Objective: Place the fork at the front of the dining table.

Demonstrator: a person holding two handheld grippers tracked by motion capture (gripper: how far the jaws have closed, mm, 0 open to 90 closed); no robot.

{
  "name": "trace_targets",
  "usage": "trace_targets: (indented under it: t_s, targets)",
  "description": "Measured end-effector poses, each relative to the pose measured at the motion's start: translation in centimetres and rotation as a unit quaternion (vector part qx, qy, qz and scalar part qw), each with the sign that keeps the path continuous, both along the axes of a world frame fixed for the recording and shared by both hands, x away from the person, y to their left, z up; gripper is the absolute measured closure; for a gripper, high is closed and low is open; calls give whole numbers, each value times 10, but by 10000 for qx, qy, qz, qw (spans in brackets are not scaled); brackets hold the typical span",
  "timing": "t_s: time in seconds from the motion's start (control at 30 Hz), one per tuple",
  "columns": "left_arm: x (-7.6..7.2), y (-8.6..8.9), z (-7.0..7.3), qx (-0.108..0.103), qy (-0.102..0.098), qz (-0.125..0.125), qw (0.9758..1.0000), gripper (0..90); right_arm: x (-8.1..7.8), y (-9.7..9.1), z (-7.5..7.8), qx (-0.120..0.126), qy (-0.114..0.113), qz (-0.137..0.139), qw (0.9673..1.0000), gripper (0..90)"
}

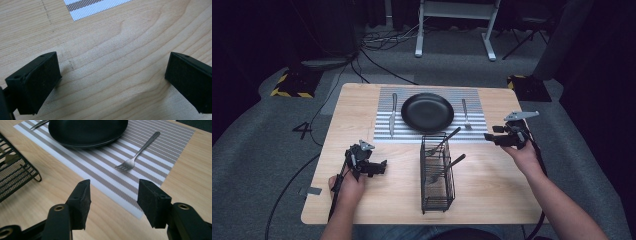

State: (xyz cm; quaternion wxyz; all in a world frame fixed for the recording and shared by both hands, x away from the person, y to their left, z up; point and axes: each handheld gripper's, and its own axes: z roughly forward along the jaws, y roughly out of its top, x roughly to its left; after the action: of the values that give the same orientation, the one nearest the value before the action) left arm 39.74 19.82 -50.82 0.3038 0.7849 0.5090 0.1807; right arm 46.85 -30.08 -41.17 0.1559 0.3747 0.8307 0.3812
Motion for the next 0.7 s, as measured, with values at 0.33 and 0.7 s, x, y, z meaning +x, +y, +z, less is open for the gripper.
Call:
trace_targets:
  t_s: [0.33,0.7]
  targets:
    - [0,0,0,-1,-2,3,10000,1,-45,-36,-7,131,108,-194,9997,425]
    - [0,0,0,6,3,-4,10000,1,-80,-67,-40,198,201,-265,9992,422]
